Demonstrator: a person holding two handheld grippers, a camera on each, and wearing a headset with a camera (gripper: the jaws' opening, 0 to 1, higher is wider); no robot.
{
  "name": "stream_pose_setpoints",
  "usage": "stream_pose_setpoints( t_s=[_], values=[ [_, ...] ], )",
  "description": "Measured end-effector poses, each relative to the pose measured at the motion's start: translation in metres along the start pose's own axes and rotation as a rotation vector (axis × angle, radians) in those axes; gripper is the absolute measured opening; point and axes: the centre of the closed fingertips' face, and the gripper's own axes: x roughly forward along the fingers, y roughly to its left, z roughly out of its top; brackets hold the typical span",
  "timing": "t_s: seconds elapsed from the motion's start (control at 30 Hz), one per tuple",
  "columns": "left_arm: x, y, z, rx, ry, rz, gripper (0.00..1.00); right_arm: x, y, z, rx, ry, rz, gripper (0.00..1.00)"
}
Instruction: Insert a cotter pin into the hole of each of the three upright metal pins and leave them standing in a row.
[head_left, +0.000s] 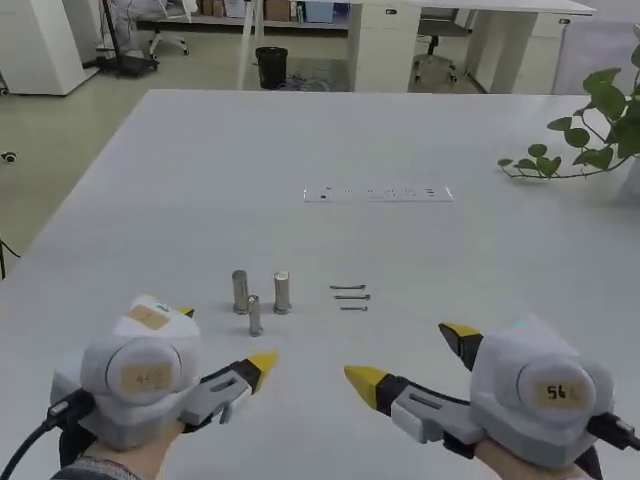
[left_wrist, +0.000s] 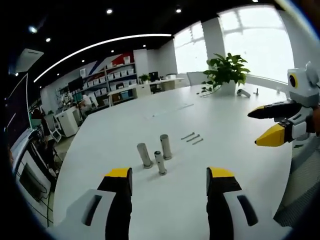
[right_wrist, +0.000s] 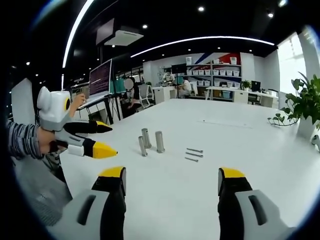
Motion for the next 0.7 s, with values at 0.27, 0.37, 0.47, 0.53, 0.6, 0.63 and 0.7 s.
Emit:
stream_pose_setpoints(
  t_s=[0.27, 0.37, 0.47, 0.53, 0.6, 0.63, 0.7],
  values=[
    [0.028, 0.005, 0.003, 0.006, 0.009, -0.031, 0.47, 0.005, -0.003, 0.010, 0.006, -0.007, 0.024, 0.72],
    [0.037, 0.009, 0.000, 0.008, 0.024, -0.041, 0.43, 0.007, -0.005, 0.010, 0.004, -0.003, 0.027, 0.71],
    [0.046, 0.014, -0.004, 0.009, 0.040, -0.047, 0.40, 0.010, -0.006, 0.010, 0.007, 0.005, 0.023, 0.70],
    [0.051, 0.017, -0.005, 0.017, 0.046, -0.050, 0.38, 0.011, -0.006, 0.010, 0.004, 0.008, 0.025, 0.69],
    [0.056, 0.019, -0.007, 0.022, 0.054, -0.058, 0.35, 0.013, -0.007, 0.009, -0.007, 0.009, 0.024, 0.69],
    [0.059, 0.020, -0.008, 0.029, 0.061, -0.066, 0.34, 0.014, -0.007, 0.010, -0.010, 0.008, 0.023, 0.68],
    [0.066, 0.021, -0.010, 0.034, 0.063, -0.078, 0.32, 0.016, -0.008, 0.009, -0.009, 0.011, 0.020, 0.67]
  ],
)
